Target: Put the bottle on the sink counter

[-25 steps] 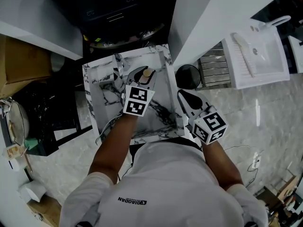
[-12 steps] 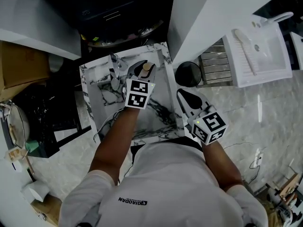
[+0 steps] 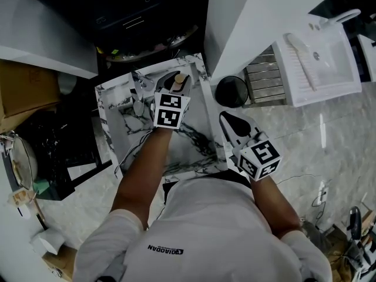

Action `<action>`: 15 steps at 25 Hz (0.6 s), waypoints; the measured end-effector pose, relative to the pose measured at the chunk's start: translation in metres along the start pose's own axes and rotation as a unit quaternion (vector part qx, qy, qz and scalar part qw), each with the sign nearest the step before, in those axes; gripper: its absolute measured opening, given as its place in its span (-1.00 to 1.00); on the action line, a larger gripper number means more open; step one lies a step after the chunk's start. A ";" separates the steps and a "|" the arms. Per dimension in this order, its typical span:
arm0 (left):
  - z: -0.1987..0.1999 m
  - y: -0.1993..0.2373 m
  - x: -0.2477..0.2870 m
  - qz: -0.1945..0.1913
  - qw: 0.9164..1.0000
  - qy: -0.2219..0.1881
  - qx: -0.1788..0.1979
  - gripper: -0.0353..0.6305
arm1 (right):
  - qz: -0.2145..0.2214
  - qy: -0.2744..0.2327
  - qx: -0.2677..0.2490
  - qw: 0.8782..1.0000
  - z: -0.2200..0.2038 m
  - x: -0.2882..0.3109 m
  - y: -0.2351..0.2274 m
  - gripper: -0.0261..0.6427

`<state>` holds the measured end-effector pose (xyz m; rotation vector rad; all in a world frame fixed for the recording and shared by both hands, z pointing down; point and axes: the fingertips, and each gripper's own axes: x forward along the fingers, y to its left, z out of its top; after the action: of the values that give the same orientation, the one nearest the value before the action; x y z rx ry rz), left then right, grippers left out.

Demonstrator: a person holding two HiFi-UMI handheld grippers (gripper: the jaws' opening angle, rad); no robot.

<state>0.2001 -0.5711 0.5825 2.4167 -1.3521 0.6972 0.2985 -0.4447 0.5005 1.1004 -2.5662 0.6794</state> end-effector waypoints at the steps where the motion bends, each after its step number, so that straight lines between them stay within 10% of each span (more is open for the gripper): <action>1: 0.000 0.001 0.002 0.001 1.000 0.000 0.000 -0.49 | -0.001 0.000 0.000 1.000 0.000 0.000 -0.001 -0.80; 15: 0.008 0.008 0.031 0.007 1.000 -0.003 -0.006 -0.49 | -0.014 0.006 0.009 1.000 -0.006 -0.007 -0.017 -0.80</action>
<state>0.2098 -0.6013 0.5923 2.4042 -1.3727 0.6846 0.3158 -0.4477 0.5085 1.1331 -2.5351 0.7008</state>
